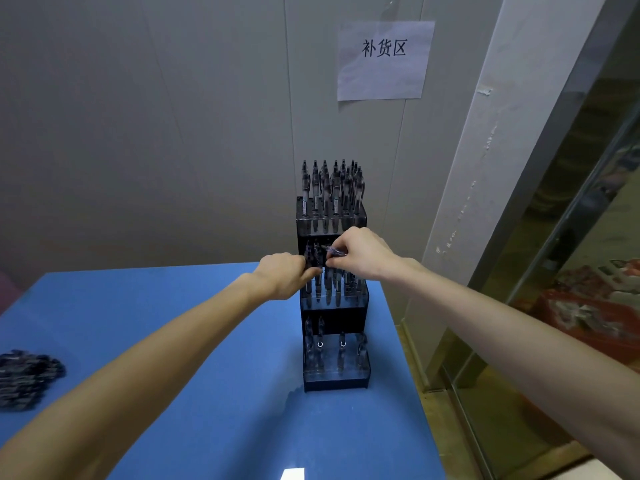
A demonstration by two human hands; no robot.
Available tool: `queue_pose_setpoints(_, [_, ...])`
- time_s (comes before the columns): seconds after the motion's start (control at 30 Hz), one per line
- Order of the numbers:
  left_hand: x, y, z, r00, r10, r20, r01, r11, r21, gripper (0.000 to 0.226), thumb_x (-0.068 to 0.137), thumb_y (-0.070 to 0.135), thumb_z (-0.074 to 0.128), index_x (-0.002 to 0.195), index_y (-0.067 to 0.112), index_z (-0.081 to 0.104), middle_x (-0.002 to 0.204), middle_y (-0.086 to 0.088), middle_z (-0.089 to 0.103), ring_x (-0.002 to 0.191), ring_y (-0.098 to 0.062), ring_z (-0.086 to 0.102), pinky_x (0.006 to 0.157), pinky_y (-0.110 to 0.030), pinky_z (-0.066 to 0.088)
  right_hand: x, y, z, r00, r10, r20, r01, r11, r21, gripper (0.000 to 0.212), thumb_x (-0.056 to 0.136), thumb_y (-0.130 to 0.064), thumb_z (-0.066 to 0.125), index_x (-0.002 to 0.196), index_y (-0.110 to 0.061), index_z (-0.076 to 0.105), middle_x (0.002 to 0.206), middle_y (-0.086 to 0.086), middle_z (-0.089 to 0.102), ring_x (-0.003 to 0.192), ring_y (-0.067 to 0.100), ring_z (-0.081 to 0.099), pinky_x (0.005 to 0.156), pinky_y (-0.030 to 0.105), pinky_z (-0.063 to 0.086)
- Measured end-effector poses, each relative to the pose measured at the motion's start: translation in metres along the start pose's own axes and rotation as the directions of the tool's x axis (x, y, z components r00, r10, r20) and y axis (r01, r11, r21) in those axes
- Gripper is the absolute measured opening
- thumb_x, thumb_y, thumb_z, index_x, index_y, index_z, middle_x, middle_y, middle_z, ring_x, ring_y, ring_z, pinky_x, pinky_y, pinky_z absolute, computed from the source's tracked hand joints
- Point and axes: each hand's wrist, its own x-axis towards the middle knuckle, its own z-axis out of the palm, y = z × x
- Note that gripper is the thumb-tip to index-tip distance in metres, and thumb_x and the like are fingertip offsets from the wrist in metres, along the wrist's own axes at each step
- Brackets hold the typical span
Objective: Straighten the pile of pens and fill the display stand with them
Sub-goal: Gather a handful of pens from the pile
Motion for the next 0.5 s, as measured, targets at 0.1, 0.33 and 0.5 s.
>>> queue_pose_setpoints(0.1, [-0.001,0.001,-0.003,1.000,-0.019,0.016,0.019,1.000,0.000,0.053,0.106,0.061,0.029,0.075,0.019,0.041,0.074,-0.002,0.056,0.070,-0.026,0.057,0.066,-0.037,0.045,0.001,-0.002,0.009,1.000,0.005,0.014,-0.004,0.999,-0.040,0.012,0.092,-0.035,0.072,0.088,-0.024,0.075,0.072,-0.003,0.068,0.067,0.017,0.060,0.057,0.029,0.041])
queue_pose_setpoints(0.33, [-0.014,-0.009,-0.006,0.996,-0.073,-0.047,0.063,0.981,-0.181,0.063,0.099,0.073,0.027,0.079,0.017,0.048,0.071,-0.001,0.060,0.067,-0.023,0.057,0.062,-0.035,0.041,-0.006,0.004,0.009,0.997,-0.012,-0.074,0.017,0.997,0.075,0.030,0.096,-0.049,0.061,0.082,-0.022,0.063,0.067,-0.007,0.060,0.063,0.013,0.056,0.055,0.030,0.038])
queue_pose_setpoints(0.5, [-0.020,-0.026,-0.026,0.918,-0.245,-0.312,0.013,0.804,-0.594,0.040,0.093,0.040,0.025,0.087,0.011,0.052,0.079,-0.009,0.065,0.075,-0.035,0.060,0.068,-0.043,0.047,-0.007,0.007,-0.007,0.963,0.114,-0.246,-0.023,0.938,0.347,0.038,0.105,-0.042,0.049,0.087,-0.017,0.072,0.063,-0.011,0.063,0.044,0.000,0.050,0.057,0.029,0.040])
